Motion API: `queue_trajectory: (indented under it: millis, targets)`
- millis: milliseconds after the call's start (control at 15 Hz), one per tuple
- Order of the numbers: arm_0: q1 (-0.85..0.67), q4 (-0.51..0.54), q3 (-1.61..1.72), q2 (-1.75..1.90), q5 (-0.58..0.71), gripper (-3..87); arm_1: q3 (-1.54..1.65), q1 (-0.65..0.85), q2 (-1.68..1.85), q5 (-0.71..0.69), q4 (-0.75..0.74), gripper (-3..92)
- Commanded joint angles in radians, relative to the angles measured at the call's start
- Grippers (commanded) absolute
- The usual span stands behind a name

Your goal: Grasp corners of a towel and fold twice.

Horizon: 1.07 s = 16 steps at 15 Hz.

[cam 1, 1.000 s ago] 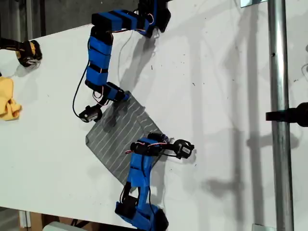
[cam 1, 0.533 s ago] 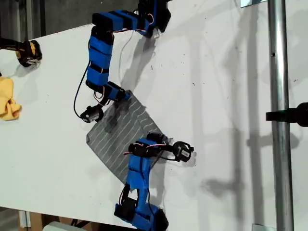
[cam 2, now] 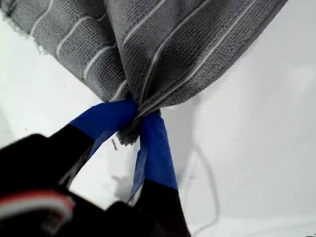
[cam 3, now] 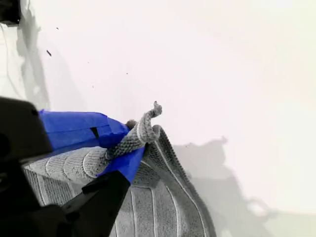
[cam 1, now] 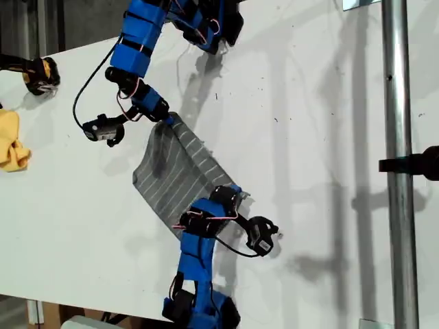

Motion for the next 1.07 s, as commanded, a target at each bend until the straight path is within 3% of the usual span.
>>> queue_trajectory:
  millis: [0, 133, 267, 733, 1000]
  targets:
    - [0.055, -0.063, -0.044, 0.025, 0.002, -2.6, 0.112, 0.014, 0.129, 0.069, -0.034, -0.1]
    - [0.080, -0.109, -0.046, 0.006, -0.008, -2.6, 0.156, -0.009, 0.143, 0.086, -0.067, -0.1]
    - [0.061, -0.086, -0.043, 0.040, 0.008, -2.6, 0.066, -0.021, 0.114, 0.078, -0.075, -0.1]
    - [-0.156, 0.137, 0.008, 0.261, 0.158, -2.6, -0.449, 0.017, -0.278, 0.023, -0.160, -0.1]
    - [-0.296, 0.166, 0.192, 0.357, 0.229, -2.6, -0.623, 0.112, -0.503, 0.025, -0.287, -0.1]
